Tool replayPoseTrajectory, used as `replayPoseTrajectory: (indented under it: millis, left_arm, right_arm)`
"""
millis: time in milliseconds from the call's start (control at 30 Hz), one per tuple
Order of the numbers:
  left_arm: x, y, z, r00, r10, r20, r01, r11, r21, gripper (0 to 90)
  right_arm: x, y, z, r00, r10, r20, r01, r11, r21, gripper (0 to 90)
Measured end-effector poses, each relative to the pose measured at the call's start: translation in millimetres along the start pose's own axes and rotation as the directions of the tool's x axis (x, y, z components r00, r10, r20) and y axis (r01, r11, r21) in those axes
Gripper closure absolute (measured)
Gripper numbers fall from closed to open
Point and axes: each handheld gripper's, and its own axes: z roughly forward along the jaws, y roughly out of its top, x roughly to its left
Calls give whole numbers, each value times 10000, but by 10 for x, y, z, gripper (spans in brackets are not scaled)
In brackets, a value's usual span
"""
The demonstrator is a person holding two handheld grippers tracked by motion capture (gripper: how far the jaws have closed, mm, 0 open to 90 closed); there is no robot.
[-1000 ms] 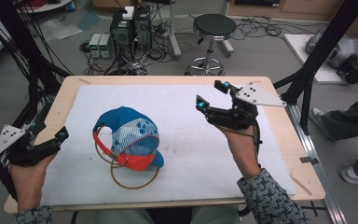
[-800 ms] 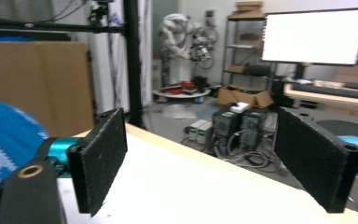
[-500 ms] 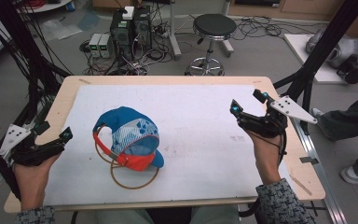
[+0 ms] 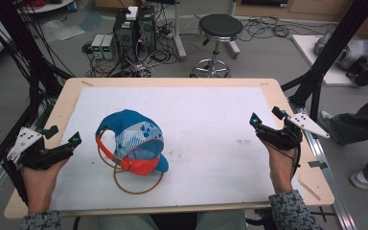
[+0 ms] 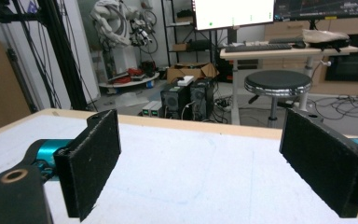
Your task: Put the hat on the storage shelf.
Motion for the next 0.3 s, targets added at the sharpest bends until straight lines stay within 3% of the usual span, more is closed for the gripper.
replayPoseTrajectory:
  millis: [300]
  left_arm:
    - [-30, -34, 52, 9999, 109, 44, -110, 9997, 226, 173]
  right_arm:
    - [-36, -117, 6, 9999, 168, -28, -168, 9998, 96, 117]
